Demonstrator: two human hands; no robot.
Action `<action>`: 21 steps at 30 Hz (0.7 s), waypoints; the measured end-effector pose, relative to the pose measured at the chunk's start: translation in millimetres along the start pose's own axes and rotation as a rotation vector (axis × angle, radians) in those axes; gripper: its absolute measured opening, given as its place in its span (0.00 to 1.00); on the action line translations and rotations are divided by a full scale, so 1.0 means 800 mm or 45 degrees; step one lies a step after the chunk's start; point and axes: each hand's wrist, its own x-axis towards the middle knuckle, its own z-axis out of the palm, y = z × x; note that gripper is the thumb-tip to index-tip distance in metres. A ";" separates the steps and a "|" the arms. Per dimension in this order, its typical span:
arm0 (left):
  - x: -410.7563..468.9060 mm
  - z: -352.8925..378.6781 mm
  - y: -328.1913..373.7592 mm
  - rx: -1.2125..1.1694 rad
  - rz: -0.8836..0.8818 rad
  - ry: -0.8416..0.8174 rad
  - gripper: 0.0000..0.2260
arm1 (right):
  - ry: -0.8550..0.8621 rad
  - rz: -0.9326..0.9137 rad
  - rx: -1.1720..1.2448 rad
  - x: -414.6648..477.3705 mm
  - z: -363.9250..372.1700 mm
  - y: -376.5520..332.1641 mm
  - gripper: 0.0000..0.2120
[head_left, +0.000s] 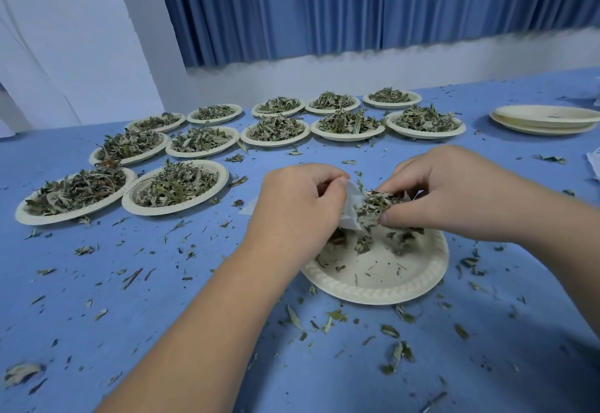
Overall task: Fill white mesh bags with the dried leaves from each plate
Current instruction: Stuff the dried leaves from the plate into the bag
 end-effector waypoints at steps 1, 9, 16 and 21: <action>0.000 0.001 0.001 -0.003 0.002 -0.020 0.08 | 0.018 0.008 -0.030 0.001 0.002 0.000 0.04; -0.004 0.011 0.007 -0.017 0.000 -0.045 0.07 | 0.072 -0.047 -0.433 -0.001 0.015 -0.006 0.04; -0.006 0.017 0.010 -0.017 0.005 -0.054 0.07 | 0.055 -0.028 -0.584 0.000 0.021 -0.015 0.05; -0.007 0.020 0.012 0.007 0.029 -0.066 0.09 | 0.094 -0.010 -0.617 -0.001 0.025 -0.020 0.07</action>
